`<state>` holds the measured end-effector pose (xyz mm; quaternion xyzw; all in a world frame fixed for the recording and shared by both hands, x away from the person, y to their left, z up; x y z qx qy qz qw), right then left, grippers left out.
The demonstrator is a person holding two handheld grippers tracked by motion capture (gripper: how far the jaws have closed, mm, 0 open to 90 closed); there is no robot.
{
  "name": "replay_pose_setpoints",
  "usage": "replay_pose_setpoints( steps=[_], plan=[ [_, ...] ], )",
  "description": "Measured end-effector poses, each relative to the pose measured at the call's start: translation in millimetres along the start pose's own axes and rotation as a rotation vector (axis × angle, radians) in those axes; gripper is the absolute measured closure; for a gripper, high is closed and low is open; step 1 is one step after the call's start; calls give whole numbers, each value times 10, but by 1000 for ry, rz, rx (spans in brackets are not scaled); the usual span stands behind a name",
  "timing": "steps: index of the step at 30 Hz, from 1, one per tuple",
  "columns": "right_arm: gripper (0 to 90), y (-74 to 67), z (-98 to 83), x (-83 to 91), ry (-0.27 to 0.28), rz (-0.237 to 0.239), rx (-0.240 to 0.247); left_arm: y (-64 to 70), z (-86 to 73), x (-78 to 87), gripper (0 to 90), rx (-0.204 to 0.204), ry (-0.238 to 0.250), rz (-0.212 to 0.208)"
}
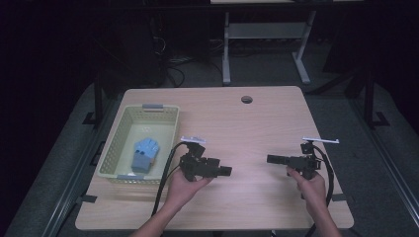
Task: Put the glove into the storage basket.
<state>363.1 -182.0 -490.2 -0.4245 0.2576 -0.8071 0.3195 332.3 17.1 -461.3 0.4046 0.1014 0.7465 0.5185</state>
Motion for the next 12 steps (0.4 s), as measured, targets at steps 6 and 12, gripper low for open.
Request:
replay_pose_setpoints(
  steps=[6,12],
  plan=[
    [292,-14,-141,51,-9,8,14,32,-147,-72,253,-11,-7,-8],
    [283,-48,-294,125,17,40,35,98,-264,-125,245,-34,-10,-24]
  ],
)
Point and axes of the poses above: each handheld gripper's, and its own axes: x roughly backward along the jaws, z roughly out of its top, y roughly to its right, the point moved 10 cm from there along -x, roughly forward along the jaws, and after that the axes turned 3 degrees about -z, right-handed, at the moved point
